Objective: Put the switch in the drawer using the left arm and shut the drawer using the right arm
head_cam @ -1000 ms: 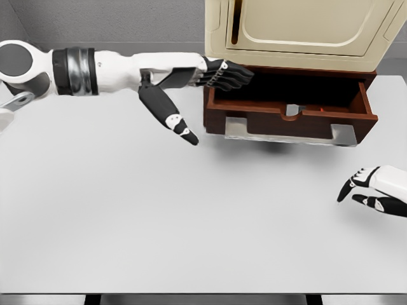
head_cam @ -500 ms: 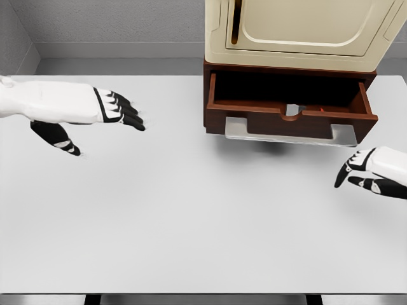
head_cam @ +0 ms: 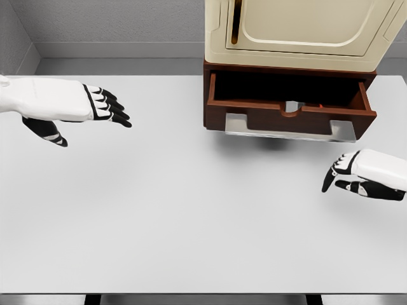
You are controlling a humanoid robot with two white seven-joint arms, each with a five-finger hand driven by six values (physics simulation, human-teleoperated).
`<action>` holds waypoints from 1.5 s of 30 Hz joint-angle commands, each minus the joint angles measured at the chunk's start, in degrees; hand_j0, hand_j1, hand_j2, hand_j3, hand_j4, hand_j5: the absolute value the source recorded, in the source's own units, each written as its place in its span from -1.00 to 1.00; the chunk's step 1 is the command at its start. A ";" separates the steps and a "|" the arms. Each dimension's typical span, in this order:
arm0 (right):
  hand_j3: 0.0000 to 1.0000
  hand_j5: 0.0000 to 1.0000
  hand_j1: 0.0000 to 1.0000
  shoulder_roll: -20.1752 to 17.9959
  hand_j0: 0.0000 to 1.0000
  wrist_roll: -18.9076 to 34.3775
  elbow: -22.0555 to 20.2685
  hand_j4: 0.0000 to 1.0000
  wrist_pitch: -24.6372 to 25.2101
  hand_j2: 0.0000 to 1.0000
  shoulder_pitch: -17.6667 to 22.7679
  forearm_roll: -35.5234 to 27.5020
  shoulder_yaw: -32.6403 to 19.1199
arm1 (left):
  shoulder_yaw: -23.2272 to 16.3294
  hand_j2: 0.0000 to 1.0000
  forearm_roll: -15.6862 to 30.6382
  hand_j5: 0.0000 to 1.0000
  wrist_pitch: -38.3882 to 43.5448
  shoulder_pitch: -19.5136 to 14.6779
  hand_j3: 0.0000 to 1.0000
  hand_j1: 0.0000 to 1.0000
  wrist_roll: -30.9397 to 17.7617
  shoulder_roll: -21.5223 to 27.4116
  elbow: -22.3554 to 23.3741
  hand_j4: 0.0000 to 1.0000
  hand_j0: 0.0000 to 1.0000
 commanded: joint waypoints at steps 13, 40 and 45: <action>-0.06 -0.06 -0.06 -3.53 -0.06 -0.02 0.05 -0.06 0.12 -0.06 -1.76 -5.22 0.09 | 0.15 1.00 0.28 1.00 0.14 0.09 1.00 1.00 0.02 0.04 0.40 1.00 1.00; 0.00 0.00 0.00 -2.39 0.00 -0.02 3.04 0.00 0.12 0.00 -7.47 -3.73 4.22 | 0.15 1.00 0.28 1.00 0.14 0.53 1.00 1.00 0.02 -0.14 0.40 1.00 1.00; 0.01 0.01 0.01 -1.68 0.01 -0.02 3.66 0.01 0.12 0.01 -11.34 -3.64 7.73 | 0.15 1.00 0.28 1.00 0.14 0.53 1.00 1.00 0.02 -0.05 0.49 1.00 1.00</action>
